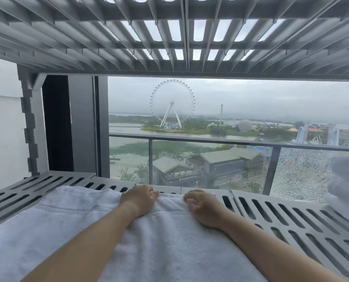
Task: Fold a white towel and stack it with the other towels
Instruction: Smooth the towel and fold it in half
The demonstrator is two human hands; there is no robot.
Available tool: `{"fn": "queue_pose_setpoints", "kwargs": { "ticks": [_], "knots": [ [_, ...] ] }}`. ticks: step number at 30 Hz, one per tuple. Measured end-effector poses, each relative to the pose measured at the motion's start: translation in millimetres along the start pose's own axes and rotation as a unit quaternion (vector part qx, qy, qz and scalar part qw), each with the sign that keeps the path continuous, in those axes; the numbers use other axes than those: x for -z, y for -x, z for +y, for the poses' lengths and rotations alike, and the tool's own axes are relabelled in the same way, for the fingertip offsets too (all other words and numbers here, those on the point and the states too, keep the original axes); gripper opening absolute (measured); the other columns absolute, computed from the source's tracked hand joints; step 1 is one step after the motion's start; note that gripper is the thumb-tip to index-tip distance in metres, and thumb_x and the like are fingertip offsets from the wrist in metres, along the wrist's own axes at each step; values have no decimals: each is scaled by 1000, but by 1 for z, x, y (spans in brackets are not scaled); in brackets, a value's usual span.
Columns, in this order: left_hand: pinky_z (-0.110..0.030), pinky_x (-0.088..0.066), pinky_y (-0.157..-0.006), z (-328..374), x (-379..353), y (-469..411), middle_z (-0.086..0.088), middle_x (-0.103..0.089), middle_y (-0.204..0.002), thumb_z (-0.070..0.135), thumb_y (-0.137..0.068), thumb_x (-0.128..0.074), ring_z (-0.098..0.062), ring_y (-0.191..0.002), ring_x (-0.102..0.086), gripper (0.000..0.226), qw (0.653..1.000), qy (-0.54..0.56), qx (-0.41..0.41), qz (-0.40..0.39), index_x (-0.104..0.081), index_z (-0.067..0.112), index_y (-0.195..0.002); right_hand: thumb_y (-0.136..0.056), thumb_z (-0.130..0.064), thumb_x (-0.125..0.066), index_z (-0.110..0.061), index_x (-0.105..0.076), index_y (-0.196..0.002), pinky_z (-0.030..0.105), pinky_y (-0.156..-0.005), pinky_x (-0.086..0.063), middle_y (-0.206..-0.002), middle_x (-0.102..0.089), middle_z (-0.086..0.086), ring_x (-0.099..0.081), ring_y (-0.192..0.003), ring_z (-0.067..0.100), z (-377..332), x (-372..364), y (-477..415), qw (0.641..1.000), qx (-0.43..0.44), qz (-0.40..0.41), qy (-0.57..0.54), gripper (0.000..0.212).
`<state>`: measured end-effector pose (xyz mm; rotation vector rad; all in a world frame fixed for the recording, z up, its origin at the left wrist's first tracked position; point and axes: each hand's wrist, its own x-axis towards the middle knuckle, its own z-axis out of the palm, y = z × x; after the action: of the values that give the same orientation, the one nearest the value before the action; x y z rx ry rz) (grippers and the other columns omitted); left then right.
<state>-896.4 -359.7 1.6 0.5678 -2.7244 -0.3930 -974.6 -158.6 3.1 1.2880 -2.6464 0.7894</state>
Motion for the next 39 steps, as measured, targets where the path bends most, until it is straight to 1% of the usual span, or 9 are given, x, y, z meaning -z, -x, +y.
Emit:
{"fn": "queue_pose_setpoints", "kwargs": {
  "ticks": [3,6,9,16,25,31,36,38,39],
  "knots": [
    [-30,-37,-69,-2,0,5,6,-61,-85,48,-93,-37,-14,-82,-55,34,999,13,-14,38,-56,23,-80,-87,-6,-42,-17,-62,-116,22,-91,-37,-122,-62,2,-53,-114,19,7,9,-2,999,-25,45,9,37],
    [-30,-38,-69,-3,-1,8,7,-59,-82,53,-93,-35,-14,-80,-55,38,997,24,-29,60,-57,22,-86,-92,-10,-42,-16,-59,-122,22,-96,-36,-128,-60,3,-52,-119,20,16,16,-5,998,-40,28,40,35],
    [-30,-36,-66,-1,-1,8,10,-55,-73,54,-93,-36,-14,-76,-54,39,997,28,-34,61,-54,22,-81,-95,-17,-46,-13,-56,-124,28,-103,-35,-131,-55,5,-49,-122,24,18,21,-10,997,-39,-5,66,32],
    [-30,-31,-58,1,1,8,8,-49,-62,50,-95,-33,-15,-64,-48,41,996,28,-58,63,-40,25,-63,-95,-17,-47,-5,-68,-98,31,-86,-45,-106,-68,12,-60,-100,26,11,28,-33,986,-31,-31,162,25],
    [-32,-34,-70,-2,0,3,-2,-61,-88,31,-91,-34,-20,-80,-50,22,999,25,-20,17,-46,24,-74,-94,-25,-49,-10,-62,-99,28,-86,-39,-110,-64,9,-55,-104,24,21,20,-36,988,-26,-3,151,20],
    [-44,-36,-93,-18,19,-3,3,-60,-106,50,-91,-31,-19,-100,-52,31,998,-18,-15,-59,-53,29,-95,-96,-26,-45,-12,-54,-109,32,-98,-35,-121,-52,10,-44,-117,25,21,24,-38,976,-23,-45,210,22],
    [-34,-34,-74,-50,41,3,4,-55,-89,44,-95,-36,-17,-85,-49,24,994,-47,-63,-73,-40,31,-76,-96,-22,-45,-13,-56,-115,38,-101,-37,-124,-50,7,-44,-120,25,4,28,-36,957,22,-36,286,24],
    [-33,-37,-82,-55,44,6,1,-57,-111,43,-95,-38,-17,-99,-49,15,991,-65,-89,-73,-49,31,-93,-95,-19,-45,-12,-54,-119,36,-101,-36,-128,-48,8,-43,-122,25,-12,25,-36,958,55,-60,275,27],
    [-35,-36,-92,-57,45,8,1,-51,-126,43,-94,-39,-17,-113,-45,24,990,-84,-91,-71,-50,29,-110,-95,-20,-45,-11,-53,-122,34,-101,-36,-129,-47,9,-44,-122,26,-23,22,-37,957,74,-78,268,29]
  ]
}}
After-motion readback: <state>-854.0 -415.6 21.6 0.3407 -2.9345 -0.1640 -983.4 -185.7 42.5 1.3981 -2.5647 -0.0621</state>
